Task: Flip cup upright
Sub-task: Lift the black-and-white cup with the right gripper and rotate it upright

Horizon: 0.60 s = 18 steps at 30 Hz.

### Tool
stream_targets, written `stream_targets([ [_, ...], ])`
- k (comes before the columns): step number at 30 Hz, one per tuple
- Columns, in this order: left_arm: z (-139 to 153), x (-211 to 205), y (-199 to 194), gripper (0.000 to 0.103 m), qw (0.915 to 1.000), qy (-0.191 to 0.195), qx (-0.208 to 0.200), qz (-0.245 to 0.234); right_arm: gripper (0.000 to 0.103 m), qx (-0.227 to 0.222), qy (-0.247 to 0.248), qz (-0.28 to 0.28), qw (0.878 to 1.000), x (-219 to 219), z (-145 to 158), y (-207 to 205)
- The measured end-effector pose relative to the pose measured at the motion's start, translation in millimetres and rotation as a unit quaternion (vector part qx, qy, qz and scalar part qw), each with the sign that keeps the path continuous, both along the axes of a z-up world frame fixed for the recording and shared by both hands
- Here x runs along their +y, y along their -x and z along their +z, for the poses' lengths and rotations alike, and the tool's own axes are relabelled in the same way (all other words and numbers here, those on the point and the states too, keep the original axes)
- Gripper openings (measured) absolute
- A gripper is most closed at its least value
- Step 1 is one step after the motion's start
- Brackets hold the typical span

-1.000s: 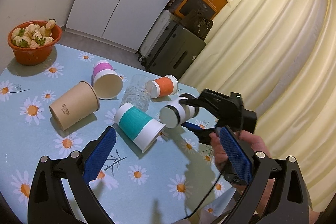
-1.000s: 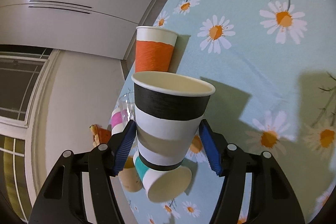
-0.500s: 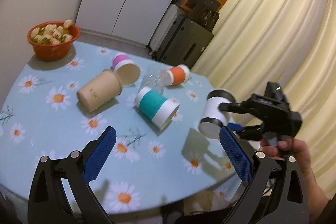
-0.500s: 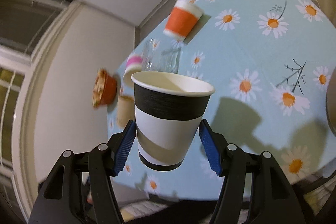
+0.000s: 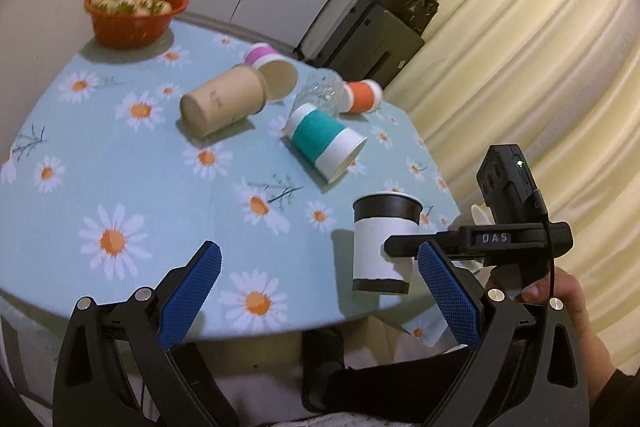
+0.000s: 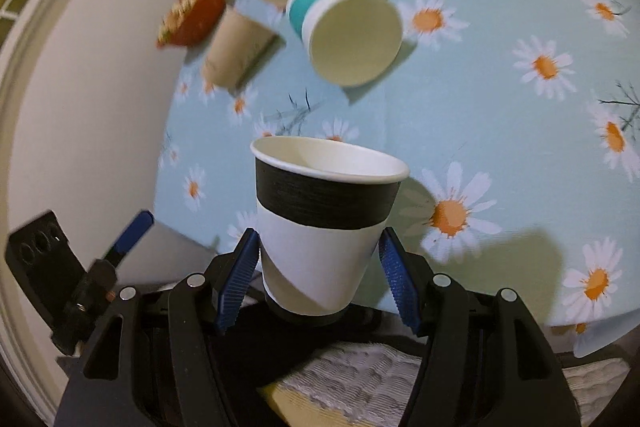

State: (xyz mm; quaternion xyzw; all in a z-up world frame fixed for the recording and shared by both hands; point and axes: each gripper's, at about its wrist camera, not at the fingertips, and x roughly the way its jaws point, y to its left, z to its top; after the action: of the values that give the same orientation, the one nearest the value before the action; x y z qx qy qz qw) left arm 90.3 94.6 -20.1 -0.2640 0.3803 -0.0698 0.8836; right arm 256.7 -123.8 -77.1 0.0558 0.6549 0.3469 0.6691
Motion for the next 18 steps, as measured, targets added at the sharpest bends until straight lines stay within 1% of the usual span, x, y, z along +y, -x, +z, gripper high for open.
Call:
stream_targets([
  [3, -6, -1, -2, 0.096, 0.9999, -0.009, 0.01, -0.003, 0.062, 0.003, 0.015, 0.015, 1.0, 8, -9, 1],
  [5, -7, -2, -3, 0.096, 0.9998, -0.017, 0.01, -0.003, 0.062, 0.0, 0.023, 0.025, 0.999, 11, -11, 2],
  [8, -8, -4, -5, 0.096, 0.9998, -0.016, 0.011, -0.008, 0.062, -0.002, 0.034, 0.033, 0.999, 15, -13, 2],
  [11, -10, -5, -6, 0.096, 0.9997, -0.017, 0.013, -0.01, 0.063, 0.003, 0.035, 0.035, 0.999, 14, -13, 1],
  [15, -10, -5, -6, 0.096, 0.9997, -0.016, 0.015, -0.009, 0.07, 0.011, 0.032, 0.023, 0.999, 9, -13, -4],
  [18, -10, -4, -6, 0.096, 0.9997, -0.018, 0.017, -0.009, 0.071, 0.015, 0.025, 0.017, 0.999, 4, -12, -5],
])
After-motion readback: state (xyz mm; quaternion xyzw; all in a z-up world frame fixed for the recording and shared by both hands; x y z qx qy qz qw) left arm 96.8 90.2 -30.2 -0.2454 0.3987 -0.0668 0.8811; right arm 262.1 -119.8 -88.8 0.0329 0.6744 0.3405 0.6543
